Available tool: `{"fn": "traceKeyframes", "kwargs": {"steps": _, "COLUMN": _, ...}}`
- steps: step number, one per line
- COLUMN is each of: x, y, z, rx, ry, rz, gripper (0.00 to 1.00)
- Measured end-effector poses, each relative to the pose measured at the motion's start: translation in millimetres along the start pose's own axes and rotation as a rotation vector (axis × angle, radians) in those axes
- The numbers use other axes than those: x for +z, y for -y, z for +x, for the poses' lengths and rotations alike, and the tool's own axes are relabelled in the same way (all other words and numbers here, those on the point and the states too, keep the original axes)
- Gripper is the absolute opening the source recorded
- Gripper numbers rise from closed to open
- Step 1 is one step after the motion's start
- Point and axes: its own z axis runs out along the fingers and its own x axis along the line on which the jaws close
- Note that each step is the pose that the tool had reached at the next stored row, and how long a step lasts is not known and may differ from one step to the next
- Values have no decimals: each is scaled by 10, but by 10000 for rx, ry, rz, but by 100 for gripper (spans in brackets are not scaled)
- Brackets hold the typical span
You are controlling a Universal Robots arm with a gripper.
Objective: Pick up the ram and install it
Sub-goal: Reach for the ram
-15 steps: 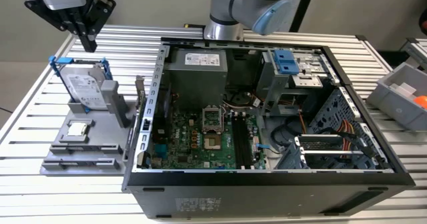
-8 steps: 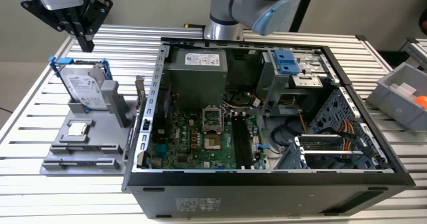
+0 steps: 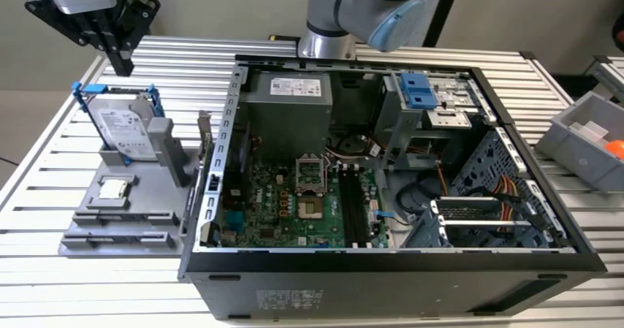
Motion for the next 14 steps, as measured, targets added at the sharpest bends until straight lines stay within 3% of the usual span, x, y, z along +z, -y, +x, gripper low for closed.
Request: {"fn": "traceKeyframes", "kwargs": {"steps": 14, "x": 0, "y": 2, "z": 88, "rx": 0, "ry": 0, "rz": 0, "gripper": 0}}
